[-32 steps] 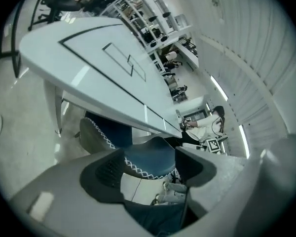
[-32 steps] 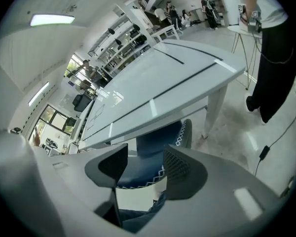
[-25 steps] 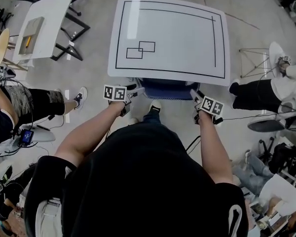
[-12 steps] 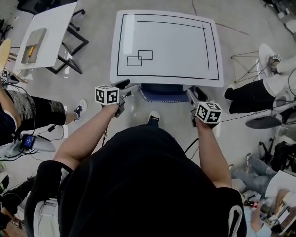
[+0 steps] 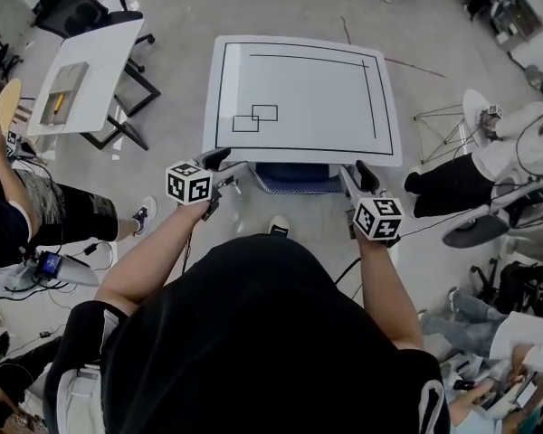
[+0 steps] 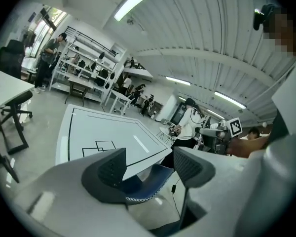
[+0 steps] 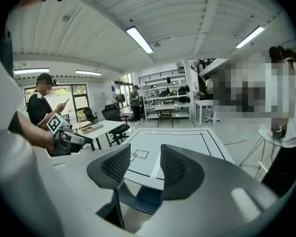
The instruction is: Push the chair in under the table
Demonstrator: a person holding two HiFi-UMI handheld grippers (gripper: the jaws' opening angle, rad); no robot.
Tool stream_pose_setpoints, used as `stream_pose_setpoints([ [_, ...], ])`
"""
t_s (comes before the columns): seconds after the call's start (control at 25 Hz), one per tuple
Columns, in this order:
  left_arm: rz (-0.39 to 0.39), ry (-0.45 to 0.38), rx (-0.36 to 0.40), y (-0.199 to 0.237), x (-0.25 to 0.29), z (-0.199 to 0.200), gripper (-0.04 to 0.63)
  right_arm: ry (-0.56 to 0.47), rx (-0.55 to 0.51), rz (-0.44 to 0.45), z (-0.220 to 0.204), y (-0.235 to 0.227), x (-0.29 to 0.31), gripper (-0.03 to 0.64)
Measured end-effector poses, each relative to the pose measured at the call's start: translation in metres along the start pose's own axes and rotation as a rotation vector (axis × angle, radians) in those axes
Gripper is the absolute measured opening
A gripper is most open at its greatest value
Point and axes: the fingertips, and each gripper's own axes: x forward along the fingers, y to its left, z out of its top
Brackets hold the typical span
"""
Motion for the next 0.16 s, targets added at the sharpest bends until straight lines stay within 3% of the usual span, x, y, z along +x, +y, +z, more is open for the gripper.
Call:
stream_pose_setpoints([
  [0.16, 0.003, -0.008, 0.02, -0.005, -0.015, 0.002, 0.402, -0.004, -0.003, -0.006, 0.004, 0.007, -0.009, 0.219],
])
